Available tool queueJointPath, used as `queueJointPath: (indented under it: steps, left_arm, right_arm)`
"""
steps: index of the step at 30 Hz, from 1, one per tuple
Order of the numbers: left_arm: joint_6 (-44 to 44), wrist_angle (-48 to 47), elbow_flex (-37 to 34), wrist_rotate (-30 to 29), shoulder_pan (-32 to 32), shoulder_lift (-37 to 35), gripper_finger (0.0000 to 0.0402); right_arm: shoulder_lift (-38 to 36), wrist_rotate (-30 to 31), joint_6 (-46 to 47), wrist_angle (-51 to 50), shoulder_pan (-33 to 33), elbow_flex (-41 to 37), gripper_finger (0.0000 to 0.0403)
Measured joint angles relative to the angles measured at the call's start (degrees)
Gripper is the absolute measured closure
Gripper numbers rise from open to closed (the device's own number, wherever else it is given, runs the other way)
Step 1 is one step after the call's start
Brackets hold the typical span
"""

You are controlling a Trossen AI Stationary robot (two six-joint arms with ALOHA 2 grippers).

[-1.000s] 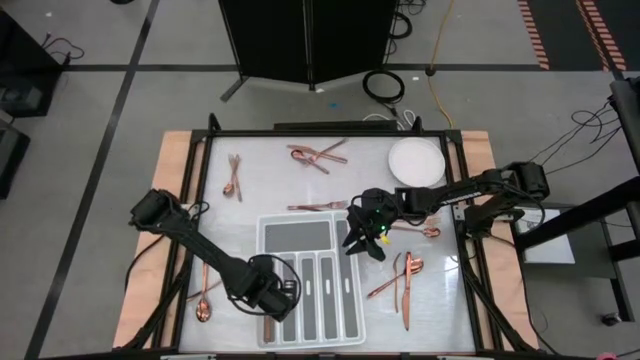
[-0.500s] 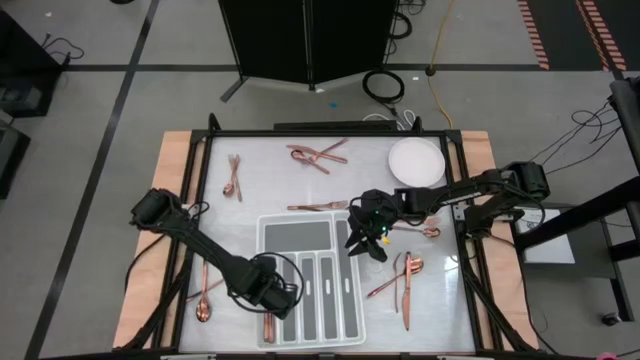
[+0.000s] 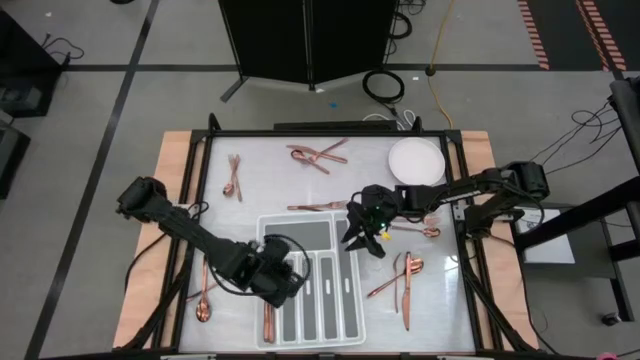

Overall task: Sort silverware
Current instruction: Put the top knife into the silverware tray

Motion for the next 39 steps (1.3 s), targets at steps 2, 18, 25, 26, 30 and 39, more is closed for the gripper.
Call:
queueJointPath:
  steps: [2,18,25,26,30,39]
  left_arm:
    - [8.4,0.4,0.0,-7.0,2.2,0.0,0.0290]
    - [66.3,26.8,-9.3,6.0,33.2,-2.1,0.0290]
    - [69.7,39.0,-23.7,8.0,39.4,-14.1,0.0290]
    - [69.9,42.1,-26.9,8.6,40.2,-16.9,0.0290]
    - [69.7,60.6,-41.4,11.0,42.9,-27.7,0.0290]
    - [73.6,108.5,-61.5,3.3,45.8,-35.2,0.0290]
  right_arm:
    - [0.0,-0.1,0.0,-0.3,-1.5,1.1,0.0273]
    - [0.0,6.8,-29.7,-34.6,-23.7,19.1,0.0273]
    - [2.7,2.9,-30.6,-35.8,-36.4,19.2,0.0273]
    - [4.0,2.6,-30.7,-34.8,-37.7,19.2,0.0273]
    - [11.9,2.8,-28.2,-34.6,-40.8,21.6,0.0273]
    - [25.9,14.3,-26.5,-40.8,-40.6,34.9,0.0273]
